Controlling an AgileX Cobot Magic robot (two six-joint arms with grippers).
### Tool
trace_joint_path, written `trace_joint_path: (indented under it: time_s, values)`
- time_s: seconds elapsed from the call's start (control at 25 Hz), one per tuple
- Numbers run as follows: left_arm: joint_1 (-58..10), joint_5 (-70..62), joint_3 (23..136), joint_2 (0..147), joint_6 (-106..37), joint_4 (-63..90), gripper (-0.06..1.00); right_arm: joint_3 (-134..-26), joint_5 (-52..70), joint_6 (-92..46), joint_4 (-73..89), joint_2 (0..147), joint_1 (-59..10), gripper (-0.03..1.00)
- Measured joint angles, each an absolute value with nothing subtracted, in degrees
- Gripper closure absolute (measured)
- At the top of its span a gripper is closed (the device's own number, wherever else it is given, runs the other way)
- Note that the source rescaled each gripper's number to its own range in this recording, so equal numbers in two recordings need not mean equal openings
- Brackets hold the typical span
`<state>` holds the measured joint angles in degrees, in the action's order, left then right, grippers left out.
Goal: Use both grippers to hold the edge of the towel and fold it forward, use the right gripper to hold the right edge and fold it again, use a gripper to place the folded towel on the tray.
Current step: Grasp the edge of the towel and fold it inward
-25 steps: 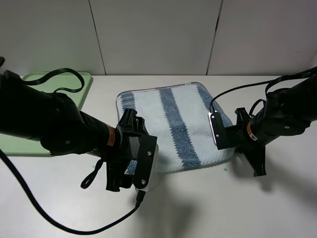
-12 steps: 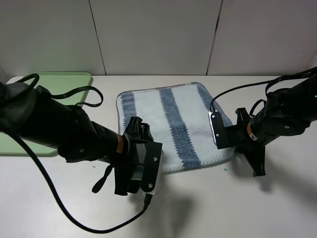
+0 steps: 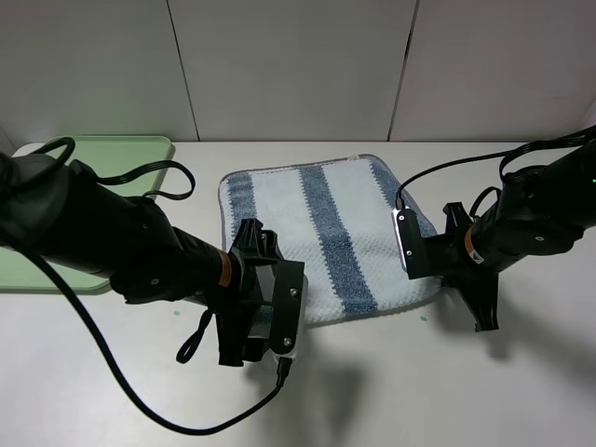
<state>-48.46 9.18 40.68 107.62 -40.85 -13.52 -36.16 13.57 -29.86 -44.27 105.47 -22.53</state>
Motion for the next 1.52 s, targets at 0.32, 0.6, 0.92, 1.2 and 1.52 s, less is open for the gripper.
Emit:
trace_joint_path:
  time_s: [0.32, 0.6, 0.92, 1.2, 1.52]
  values:
    - [-48.5, 8.1, 40.9, 107.6, -43.7, -13.3, -0.04, -36.2, 13.4, -29.9, -44.3, 105.5, -22.5, 0.97]
    - [-48.5, 8.0, 41.0, 107.6, -45.1, -13.2, -0.03, -36.2, 13.4, -29.9, -44.3, 105.5, -22.5, 0.97]
    - [-47.7, 7.4, 41.0, 107.6, -46.3, -13.2, 0.03, -36.2, 13.4, -29.9, -44.3, 105.5, -22.5, 0.97]
    - [-44.3, 7.1, 41.0, 107.6, -46.3, -13.0, 0.04, -36.2, 13.3, -29.9, -44.3, 105.5, -22.5, 0.97]
    - [-44.3, 6.8, 41.0, 107.6, -46.5, -13.0, 0.12, -36.2, 13.3, -29.9, -44.3, 105.5, -22.5, 0.97]
